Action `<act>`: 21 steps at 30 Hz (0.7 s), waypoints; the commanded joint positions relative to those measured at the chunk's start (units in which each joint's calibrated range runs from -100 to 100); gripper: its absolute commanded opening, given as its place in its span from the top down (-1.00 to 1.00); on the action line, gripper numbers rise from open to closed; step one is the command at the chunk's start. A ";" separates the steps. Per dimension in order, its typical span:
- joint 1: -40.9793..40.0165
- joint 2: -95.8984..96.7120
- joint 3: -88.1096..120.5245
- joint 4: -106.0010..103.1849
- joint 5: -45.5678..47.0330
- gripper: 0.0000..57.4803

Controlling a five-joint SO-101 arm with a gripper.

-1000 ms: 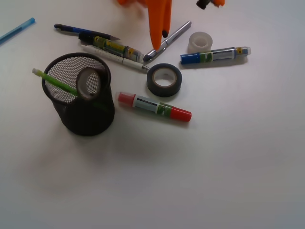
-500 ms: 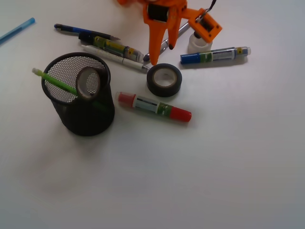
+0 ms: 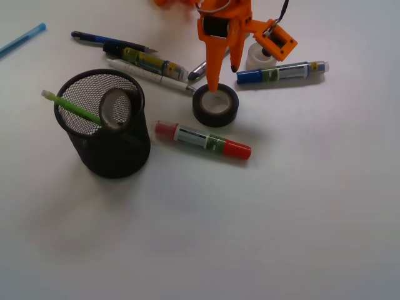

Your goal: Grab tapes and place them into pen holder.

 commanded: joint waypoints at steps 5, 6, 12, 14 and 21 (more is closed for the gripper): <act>0.43 6.22 -1.79 -2.02 1.17 -0.04; 0.43 8.60 -2.52 -3.16 1.37 -0.04; 0.51 20.50 -10.31 -4.12 1.47 -0.04; 0.58 21.35 -10.94 -4.12 1.47 -0.04; 0.73 21.43 -10.76 -4.12 0.24 0.07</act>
